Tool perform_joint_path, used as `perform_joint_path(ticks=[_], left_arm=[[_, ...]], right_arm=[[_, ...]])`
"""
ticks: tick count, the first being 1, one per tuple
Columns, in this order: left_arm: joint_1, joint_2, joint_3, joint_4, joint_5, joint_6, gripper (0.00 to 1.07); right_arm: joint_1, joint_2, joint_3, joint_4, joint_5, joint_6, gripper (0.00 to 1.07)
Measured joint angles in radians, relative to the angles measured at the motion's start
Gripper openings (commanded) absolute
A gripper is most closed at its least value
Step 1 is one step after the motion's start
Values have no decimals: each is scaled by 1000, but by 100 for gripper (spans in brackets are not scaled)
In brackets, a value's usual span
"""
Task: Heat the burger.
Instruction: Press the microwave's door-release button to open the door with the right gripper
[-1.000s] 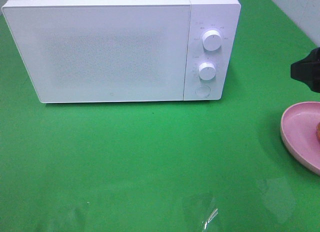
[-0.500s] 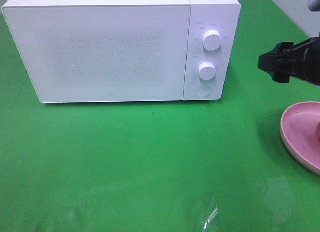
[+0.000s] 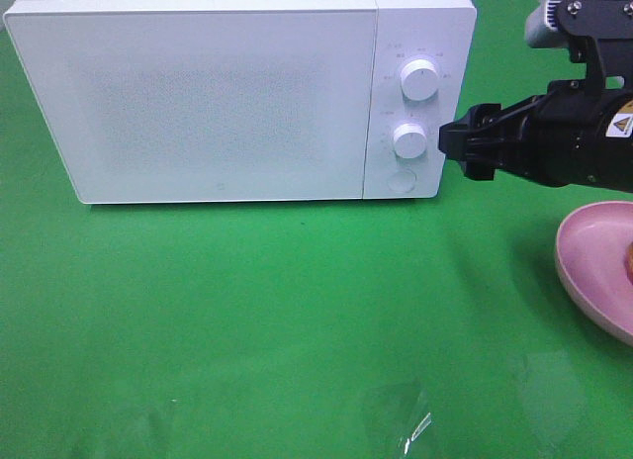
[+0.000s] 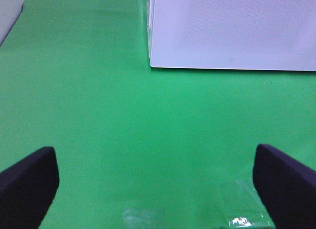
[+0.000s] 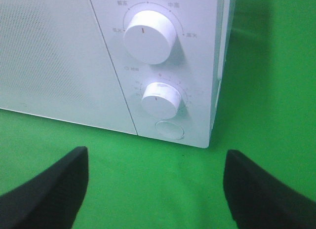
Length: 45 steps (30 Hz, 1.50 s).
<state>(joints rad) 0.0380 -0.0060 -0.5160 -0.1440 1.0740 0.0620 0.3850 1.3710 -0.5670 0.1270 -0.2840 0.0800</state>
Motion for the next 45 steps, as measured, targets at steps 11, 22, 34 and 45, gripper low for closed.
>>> perform_joint_path(ticks=[11, 22, 34, 45], left_arm=[[0, 0, 0, 0, 0, 0, 101], [0, 0, 0, 0, 0, 0, 101], [0, 0, 0, 0, 0, 0, 101], [0, 0, 0, 0, 0, 0, 101]], right_arm=[[107, 56, 28, 253, -172, -217, 73], [275, 126, 136, 553, -519, -392, 73], [396, 259, 140, 675, -656, -395, 73], [409, 289, 140, 687, -666, -317, 72]])
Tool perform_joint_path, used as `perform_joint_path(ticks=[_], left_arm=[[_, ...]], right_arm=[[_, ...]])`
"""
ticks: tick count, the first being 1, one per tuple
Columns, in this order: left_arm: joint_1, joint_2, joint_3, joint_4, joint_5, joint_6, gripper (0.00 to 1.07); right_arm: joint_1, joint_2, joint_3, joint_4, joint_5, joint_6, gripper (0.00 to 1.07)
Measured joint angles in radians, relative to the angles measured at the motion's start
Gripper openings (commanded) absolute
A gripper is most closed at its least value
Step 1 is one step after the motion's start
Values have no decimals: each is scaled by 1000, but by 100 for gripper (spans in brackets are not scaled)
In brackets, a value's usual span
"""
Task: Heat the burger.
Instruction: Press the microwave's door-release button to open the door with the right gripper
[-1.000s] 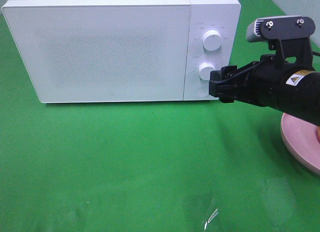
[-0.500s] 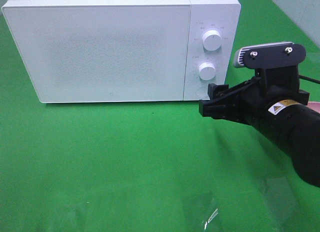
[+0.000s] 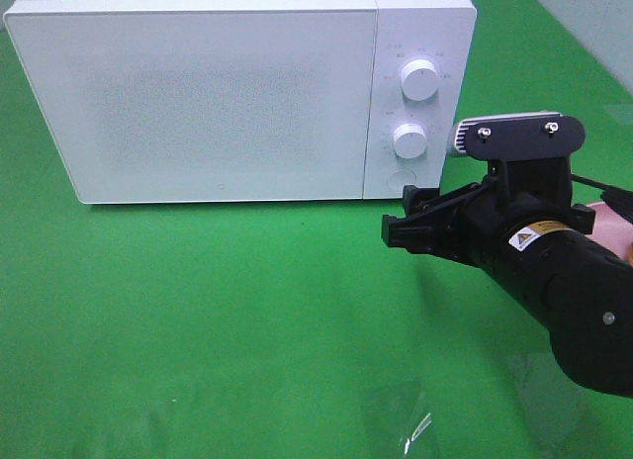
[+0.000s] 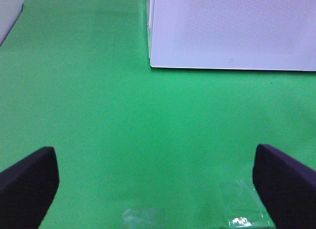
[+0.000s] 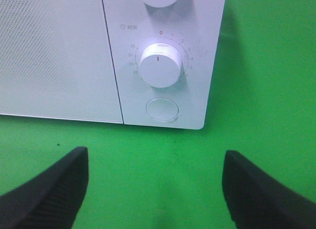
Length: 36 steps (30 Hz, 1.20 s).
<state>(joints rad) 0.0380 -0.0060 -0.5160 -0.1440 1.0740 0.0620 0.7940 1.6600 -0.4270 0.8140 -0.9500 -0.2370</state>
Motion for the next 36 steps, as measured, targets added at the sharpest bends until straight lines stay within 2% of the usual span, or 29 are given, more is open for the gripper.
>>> perform_joint_path(ticks=[4, 6, 8, 11, 14, 15, 17, 18, 19, 21, 22, 23, 26, 30, 36], left_arm=[[0, 0, 0, 0, 0, 0, 101], [0, 0, 0, 0, 0, 0, 101], [0, 0, 0, 0, 0, 0, 101], [0, 0, 0, 0, 0, 0, 101], [0, 0, 0, 0, 0, 0, 101], [0, 0, 0, 0, 0, 0, 101], [0, 0, 0, 0, 0, 0, 101], [0, 0, 0, 0, 0, 0, 101], [0, 0, 0, 0, 0, 0, 101], [0, 0, 0, 0, 0, 0, 101], [0, 0, 0, 0, 0, 0, 101], [0, 0, 0, 0, 0, 0, 101], [0, 0, 0, 0, 0, 0, 101], [0, 0, 0, 0, 0, 0, 101], [0, 0, 0, 0, 0, 0, 101]], right_arm=[[0, 0, -1, 0, 7, 183, 67], [0, 0, -1, 0, 7, 183, 67], [0, 0, -1, 0, 10, 358, 60], [0, 0, -1, 0, 11, 408, 58], [0, 0, -1, 0, 17, 613, 49], [0, 0, -1, 0, 17, 613, 49], [0, 0, -1, 0, 17, 818, 39], [0, 0, -1, 0, 17, 818, 39], [0, 0, -1, 0, 17, 928, 33], [0, 0, -1, 0, 17, 1017, 30], [0, 0, -1, 0, 17, 1017, 30], [0, 0, -1, 0, 17, 1060, 23], [0, 0, -1, 0, 18, 1127, 18], [0, 0, -1, 0, 31, 1241, 2], [0, 0, -1, 0, 60, 1294, 0]])
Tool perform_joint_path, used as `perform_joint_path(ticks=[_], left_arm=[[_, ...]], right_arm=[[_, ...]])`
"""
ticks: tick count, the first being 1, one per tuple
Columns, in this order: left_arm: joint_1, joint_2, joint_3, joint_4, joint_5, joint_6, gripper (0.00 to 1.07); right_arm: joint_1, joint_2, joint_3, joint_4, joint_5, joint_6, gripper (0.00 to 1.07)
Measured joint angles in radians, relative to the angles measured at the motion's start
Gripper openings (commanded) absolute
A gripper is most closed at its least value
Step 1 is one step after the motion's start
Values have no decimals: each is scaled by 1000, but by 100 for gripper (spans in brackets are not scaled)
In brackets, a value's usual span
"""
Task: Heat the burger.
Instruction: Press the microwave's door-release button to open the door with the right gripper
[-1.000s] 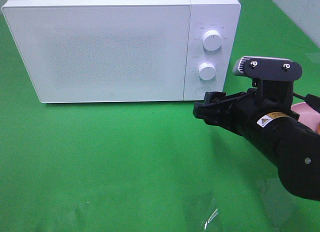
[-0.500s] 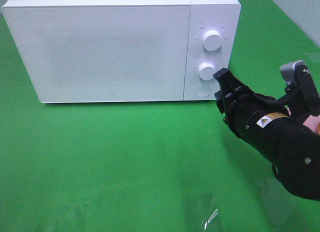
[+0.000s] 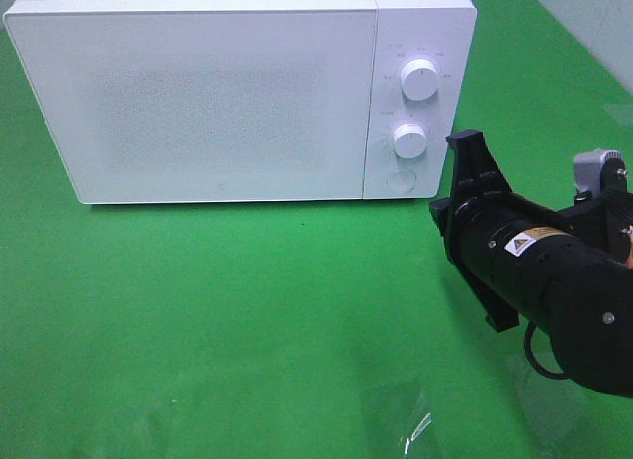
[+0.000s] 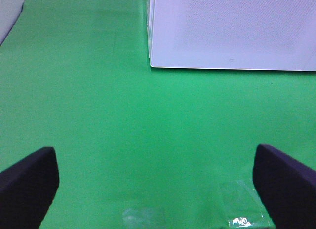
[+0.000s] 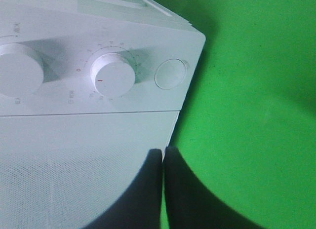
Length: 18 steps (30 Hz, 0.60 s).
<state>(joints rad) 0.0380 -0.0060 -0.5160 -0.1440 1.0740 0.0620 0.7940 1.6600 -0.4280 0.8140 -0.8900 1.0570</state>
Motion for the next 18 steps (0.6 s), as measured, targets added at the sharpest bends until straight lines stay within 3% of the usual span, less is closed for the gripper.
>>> perform_joint_path(ticks=[18], left_arm=[[0, 0, 0, 0, 0, 0, 101]], right_arm=[[0, 64, -3, -61, 42, 193, 0]])
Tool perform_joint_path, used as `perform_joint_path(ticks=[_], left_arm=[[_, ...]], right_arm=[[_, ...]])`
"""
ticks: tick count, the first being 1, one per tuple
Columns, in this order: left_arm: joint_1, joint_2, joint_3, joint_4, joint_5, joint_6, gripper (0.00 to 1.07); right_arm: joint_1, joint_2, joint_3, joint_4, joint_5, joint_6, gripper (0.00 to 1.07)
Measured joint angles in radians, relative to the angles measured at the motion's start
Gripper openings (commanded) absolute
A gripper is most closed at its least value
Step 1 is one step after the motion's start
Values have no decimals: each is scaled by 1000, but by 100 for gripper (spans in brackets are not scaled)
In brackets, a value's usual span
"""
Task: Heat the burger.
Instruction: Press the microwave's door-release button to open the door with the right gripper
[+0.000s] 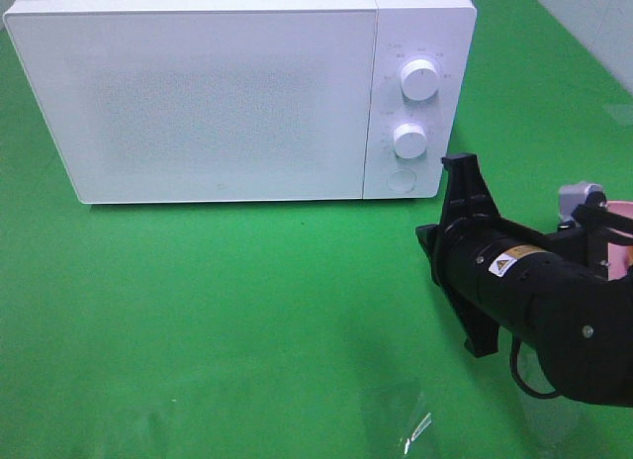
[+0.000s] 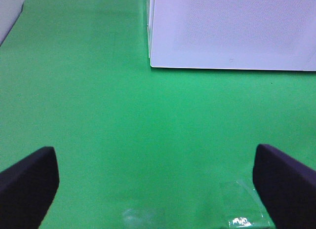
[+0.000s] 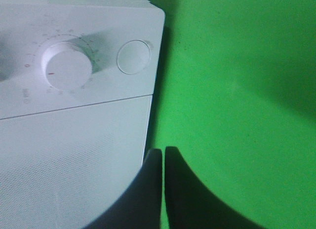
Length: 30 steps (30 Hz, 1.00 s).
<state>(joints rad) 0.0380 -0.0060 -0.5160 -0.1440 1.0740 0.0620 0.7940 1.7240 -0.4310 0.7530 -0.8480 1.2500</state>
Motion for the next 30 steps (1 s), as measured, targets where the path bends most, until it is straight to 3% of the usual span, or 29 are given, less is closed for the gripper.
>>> perform_joint_path(ticks=[7, 19, 30], left_arm=[[0, 0, 0, 0, 0, 0, 101], [0, 0, 0, 0, 0, 0, 101], [0, 0, 0, 0, 0, 0, 101]], right_arm=[[-21, 82, -23, -84, -44, 105, 0], [-147, 180, -110, -245, -59, 221, 0], [-207, 246, -192, -285, -60, 228, 0]])
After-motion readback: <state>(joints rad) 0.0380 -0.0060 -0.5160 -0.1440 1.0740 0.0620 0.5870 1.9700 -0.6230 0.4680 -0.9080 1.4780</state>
